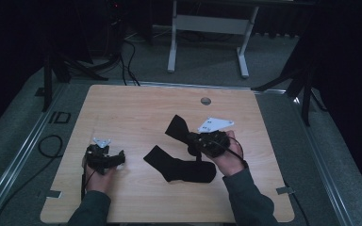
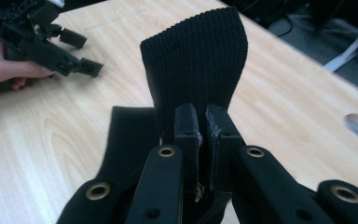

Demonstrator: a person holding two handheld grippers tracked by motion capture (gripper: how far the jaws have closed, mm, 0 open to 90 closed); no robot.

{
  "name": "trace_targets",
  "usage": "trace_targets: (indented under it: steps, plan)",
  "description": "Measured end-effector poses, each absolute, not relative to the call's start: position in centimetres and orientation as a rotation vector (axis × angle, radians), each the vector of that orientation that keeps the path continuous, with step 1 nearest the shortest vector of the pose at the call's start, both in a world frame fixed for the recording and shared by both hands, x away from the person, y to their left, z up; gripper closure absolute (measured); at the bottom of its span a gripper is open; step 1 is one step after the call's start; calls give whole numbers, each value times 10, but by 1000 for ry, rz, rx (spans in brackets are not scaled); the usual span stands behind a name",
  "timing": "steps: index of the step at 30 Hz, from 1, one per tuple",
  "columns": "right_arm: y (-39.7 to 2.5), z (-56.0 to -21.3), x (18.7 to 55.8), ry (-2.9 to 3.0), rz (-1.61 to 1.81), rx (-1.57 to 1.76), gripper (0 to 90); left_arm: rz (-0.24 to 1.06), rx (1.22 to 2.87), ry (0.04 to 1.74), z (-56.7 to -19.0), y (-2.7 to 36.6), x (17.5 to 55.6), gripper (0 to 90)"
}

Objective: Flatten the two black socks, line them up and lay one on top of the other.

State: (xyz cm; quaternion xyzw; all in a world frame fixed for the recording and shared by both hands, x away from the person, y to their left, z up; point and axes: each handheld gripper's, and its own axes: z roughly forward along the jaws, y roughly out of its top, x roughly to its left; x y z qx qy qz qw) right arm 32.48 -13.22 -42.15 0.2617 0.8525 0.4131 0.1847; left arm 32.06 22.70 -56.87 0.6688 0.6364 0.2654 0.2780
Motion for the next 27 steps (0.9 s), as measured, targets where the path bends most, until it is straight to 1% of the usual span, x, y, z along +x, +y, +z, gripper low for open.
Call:
trace_targets:
  steps: [7, 15, 17, 20, 21, 22, 23, 24, 25, 27]
  plan:
    - [-111, -453, 321, 2487, 1106, 838, 844, 714, 1791, 1711, -569, 227, 321, 124]
    - [-90, -479, 325, 2533, 1080, 956, 843, 724, 1777, 1727, -569, 225, 320, 127]
    - [-87, -481, 325, 2539, 1083, 962, 844, 729, 1772, 1727, -569, 225, 320, 149]
    - [-75, -486, 324, 2561, 1077, 969, 844, 732, 1768, 1729, -569, 225, 319, 155]
    - [-71, -488, 324, 2566, 1074, 972, 844, 737, 1762, 1732, -569, 224, 318, 164]
    - [-71, -488, 324, 2566, 1074, 972, 844, 737, 1762, 1732, -569, 224, 318, 193]
    - [-68, -490, 325, 2571, 1071, 975, 843, 740, 1759, 1734, -568, 224, 317, 193]
    - [-63, -495, 326, 2578, 1063, 985, 844, 739, 1755, 1741, -566, 223, 315, 360]
    - [-61, -498, 327, 2581, 1058, 994, 844, 745, 1761, 1766, -562, 221, 312, 470]
    - [-57, -503, 329, 2590, 1041, 1013, 844, 726, 1765, 1756, -560, 220, 310, 556]
